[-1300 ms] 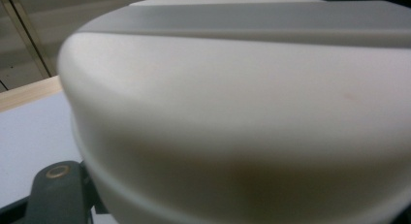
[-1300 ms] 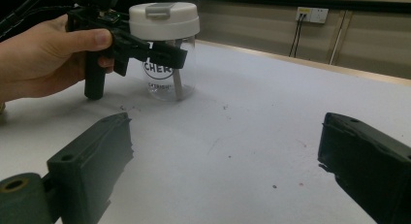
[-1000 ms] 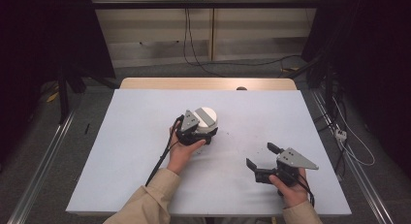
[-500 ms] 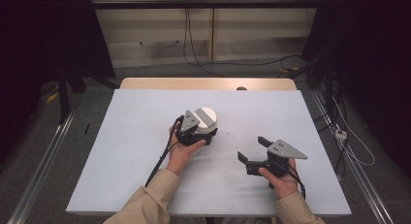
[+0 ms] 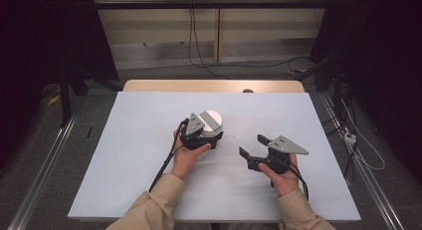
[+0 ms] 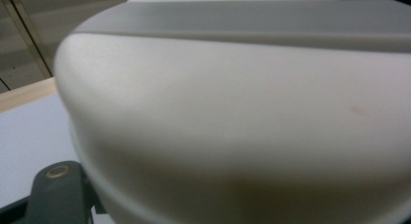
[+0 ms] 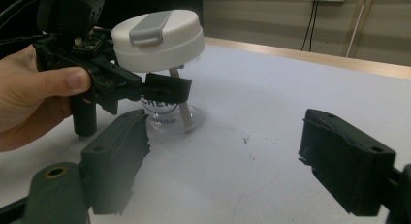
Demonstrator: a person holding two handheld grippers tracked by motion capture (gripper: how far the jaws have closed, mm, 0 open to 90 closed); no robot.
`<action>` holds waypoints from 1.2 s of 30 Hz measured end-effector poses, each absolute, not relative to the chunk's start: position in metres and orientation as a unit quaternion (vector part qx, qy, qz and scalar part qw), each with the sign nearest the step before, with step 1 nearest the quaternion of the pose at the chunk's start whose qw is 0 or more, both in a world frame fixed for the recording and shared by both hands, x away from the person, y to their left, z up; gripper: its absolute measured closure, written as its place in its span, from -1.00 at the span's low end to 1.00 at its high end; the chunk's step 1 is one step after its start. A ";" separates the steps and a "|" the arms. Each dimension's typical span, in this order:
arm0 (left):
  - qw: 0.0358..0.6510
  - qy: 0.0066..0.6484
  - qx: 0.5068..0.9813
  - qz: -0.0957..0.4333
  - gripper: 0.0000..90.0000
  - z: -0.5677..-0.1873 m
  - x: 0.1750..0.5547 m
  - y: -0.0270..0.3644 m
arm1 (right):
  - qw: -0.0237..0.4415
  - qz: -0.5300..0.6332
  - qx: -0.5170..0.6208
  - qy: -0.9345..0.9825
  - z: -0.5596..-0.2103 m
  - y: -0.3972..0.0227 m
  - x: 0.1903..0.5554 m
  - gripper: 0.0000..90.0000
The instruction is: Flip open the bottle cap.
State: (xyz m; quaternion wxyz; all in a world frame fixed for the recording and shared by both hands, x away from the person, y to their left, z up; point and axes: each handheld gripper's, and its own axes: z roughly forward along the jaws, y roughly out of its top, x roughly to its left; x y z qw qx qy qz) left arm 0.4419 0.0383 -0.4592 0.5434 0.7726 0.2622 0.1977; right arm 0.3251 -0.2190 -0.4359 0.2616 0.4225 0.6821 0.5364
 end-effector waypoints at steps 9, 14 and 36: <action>0.543 0.262 0.773 0.198 -0.59 -0.459 0.442 0.038 | 0.252 0.530 0.413 0.697 -0.433 -0.206 0.336 -0.14; 0.543 0.262 0.773 0.198 -0.59 -0.459 0.442 0.038 | 0.245 0.530 0.404 0.704 -0.432 -0.198 0.341 0.07; 0.543 0.263 0.773 0.198 -0.59 -0.460 0.442 0.038 | 0.219 0.527 0.389 0.723 -0.428 -0.180 0.354 0.87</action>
